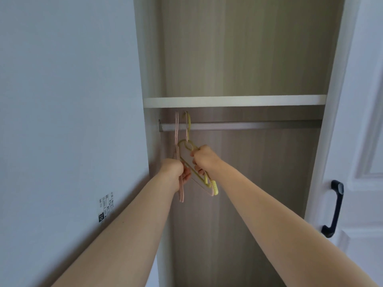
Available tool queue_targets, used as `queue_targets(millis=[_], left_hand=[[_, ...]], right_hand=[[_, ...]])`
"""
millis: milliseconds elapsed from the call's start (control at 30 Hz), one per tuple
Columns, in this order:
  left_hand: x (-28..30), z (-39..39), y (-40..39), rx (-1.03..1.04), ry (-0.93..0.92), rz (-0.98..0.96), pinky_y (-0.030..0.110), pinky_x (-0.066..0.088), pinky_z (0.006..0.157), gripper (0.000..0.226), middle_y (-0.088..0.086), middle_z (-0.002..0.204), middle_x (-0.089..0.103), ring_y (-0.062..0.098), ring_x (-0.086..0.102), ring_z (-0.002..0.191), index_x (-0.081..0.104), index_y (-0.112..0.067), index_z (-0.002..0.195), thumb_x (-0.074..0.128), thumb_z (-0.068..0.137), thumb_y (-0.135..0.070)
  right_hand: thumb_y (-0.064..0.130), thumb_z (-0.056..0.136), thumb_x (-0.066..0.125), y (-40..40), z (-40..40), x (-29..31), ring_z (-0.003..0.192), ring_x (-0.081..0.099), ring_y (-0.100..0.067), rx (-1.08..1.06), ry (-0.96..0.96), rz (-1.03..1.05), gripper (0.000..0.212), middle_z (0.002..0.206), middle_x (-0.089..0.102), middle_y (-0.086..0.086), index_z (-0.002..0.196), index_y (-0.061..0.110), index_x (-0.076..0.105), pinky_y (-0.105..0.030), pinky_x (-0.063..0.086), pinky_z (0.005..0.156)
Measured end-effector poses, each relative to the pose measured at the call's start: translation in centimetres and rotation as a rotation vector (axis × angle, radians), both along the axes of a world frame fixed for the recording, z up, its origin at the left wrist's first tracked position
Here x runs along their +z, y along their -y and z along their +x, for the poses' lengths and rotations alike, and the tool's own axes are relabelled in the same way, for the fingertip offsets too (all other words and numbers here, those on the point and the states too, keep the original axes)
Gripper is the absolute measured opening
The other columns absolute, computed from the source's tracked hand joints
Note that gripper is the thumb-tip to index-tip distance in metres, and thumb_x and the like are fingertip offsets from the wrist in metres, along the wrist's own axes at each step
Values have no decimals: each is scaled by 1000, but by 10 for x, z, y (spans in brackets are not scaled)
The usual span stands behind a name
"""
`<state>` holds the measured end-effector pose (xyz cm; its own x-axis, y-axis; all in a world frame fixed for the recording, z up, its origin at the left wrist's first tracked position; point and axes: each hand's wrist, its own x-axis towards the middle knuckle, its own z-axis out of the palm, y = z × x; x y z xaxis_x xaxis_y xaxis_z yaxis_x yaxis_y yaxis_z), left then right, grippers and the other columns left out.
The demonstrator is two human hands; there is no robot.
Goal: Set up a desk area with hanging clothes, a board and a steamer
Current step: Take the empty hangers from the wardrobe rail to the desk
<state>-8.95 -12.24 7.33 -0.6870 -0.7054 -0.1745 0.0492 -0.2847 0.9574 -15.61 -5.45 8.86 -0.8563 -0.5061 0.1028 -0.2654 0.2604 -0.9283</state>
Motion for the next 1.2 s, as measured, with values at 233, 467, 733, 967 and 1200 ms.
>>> queue_targets(millis=[233,467,733,967,1200], left_hand=[[-8,7,-13,-44,-10,124,20,37,40,32,7,61,44,17,39,44,46,-8,73,23,95,-4],[-29,15,-37,-55,-31,53,26,50,51,27,8,63,52,17,48,49,53,-6,85,30,97,-4],[-78,60,-79,-103,14,-119,29,55,62,21,7,77,64,18,59,66,63,-9,89,43,98,-9],[-128,110,-116,-185,143,-522,19,46,63,15,-4,83,64,10,60,77,62,-28,86,53,97,-25],[-171,148,-136,-325,224,-674,25,54,66,18,-4,72,62,12,62,66,62,-27,78,56,94,-32]], right_hand=[[11,96,33,-11,4,-2,52,45,-16,-77,-47,-67,22,76,50,-8,113,5,46,-26,37,44],[15,100,32,-38,16,-34,61,47,-18,-98,-21,-123,20,86,52,-11,111,7,46,-30,42,53],[21,101,35,-94,57,-83,63,47,-14,-130,32,-76,20,77,52,-4,107,10,51,-25,46,55],[24,103,37,-138,106,-135,67,51,-11,-135,94,10,21,81,55,-2,104,12,53,-19,49,59],[24,101,41,-160,144,-170,76,60,-16,-122,100,89,24,87,63,-8,99,9,60,-27,53,72]])
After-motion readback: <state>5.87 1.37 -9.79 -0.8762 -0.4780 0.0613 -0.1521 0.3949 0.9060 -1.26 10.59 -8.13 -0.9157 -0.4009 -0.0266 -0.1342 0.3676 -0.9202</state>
